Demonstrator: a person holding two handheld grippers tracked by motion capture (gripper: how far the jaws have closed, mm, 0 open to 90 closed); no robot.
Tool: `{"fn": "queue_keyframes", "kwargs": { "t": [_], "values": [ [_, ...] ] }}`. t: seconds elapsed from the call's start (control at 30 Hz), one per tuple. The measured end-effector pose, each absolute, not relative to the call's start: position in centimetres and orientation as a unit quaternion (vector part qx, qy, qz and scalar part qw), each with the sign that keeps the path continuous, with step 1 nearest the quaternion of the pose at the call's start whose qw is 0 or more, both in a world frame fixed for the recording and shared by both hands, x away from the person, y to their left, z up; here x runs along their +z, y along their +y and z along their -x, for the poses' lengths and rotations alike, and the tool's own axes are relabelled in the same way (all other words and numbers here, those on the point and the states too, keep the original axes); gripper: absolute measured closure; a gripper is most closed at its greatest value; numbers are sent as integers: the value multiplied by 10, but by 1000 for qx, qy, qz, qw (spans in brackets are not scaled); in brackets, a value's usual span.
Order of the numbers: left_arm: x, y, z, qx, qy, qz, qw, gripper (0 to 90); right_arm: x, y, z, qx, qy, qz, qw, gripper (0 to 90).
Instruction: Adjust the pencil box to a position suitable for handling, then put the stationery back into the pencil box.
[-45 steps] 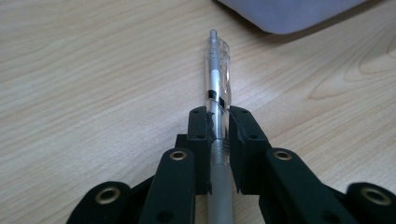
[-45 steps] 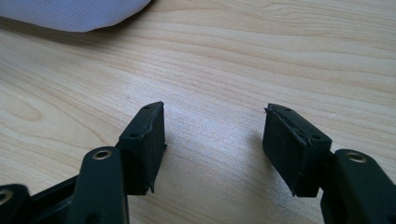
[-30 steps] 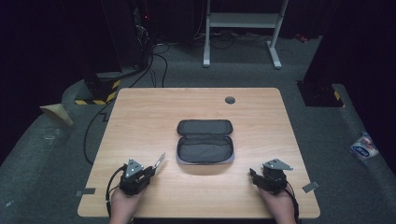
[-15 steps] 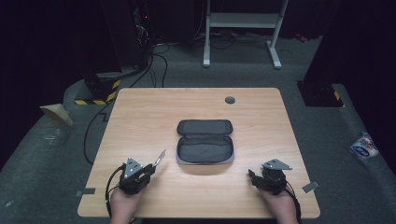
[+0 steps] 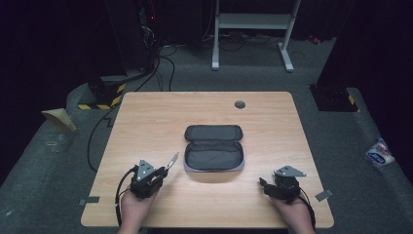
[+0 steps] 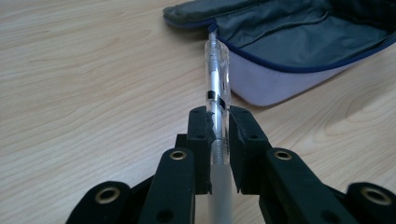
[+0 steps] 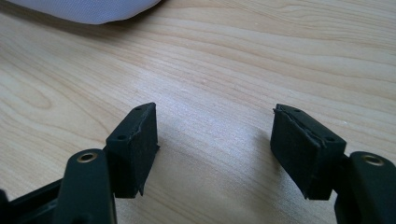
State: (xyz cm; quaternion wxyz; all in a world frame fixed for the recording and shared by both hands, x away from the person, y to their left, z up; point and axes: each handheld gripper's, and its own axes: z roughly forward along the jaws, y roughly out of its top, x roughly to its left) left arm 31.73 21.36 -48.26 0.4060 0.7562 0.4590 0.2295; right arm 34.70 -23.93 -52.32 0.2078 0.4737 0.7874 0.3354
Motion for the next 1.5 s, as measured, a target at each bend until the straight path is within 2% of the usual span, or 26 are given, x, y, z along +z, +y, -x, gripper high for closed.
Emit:
{"fn": "queue_keyframes", "kwargs": {
  "t": [0.37,0.7,0.87,1.07,1.5],
  "values": [
    [-461,211,-342,224,453,-753,421,790,-523,-239,-344,332,783,-481,211,311],
    [-445,211,-347,231,437,-755,431,789,-523,-239,-345,333,783,-480,212,311],
    [-435,209,-355,217,433,-750,450,789,-523,-238,-345,332,782,-483,211,312],
    [-426,195,-364,224,411,-764,444,789,-523,-238,-347,332,782,-484,212,313],
    [-419,176,-373,218,396,-765,459,789,-523,-238,-346,332,782,-483,212,315]
  ]
}}
